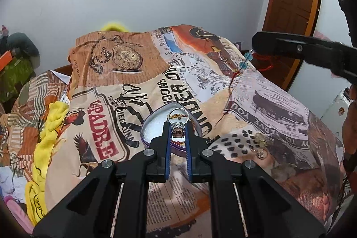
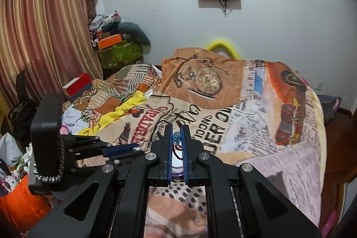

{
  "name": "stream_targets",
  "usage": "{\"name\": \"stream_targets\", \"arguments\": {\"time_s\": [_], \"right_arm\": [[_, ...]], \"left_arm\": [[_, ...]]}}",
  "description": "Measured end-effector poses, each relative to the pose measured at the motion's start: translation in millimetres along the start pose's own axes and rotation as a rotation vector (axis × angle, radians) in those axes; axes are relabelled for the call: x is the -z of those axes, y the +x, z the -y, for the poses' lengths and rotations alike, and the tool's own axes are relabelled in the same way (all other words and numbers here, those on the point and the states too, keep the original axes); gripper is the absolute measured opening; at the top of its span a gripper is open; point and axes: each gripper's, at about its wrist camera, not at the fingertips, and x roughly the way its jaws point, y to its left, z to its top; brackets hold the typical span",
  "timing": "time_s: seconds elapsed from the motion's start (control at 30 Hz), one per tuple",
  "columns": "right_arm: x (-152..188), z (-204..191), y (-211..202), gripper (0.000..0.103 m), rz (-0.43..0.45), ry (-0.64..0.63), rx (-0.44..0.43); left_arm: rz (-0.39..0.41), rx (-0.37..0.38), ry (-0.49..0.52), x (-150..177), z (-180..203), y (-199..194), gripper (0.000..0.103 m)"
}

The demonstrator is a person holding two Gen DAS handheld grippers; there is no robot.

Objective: Organize jewelry
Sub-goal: 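Carry the ring and beaded bracelet over the heart tin with both tools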

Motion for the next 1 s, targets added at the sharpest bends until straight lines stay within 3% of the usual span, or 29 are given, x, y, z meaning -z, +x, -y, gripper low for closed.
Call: {"name": "stream_targets", "arguments": {"time_s": [0.5, 1.0], "right_arm": [[-5.2, 1.1, 57.6, 0.007, -0.063, -0.005, -0.008], [14.7, 19.1, 126.4, 0.007, -0.268, 0.076, -0.071]], "left_arm": [[-0.028, -0.003, -0.064, -2.4, -31.5, 35.7, 0.010], [-0.100, -0.014, -0.066, 6.7, -33.8, 74.6, 0.010]]}}
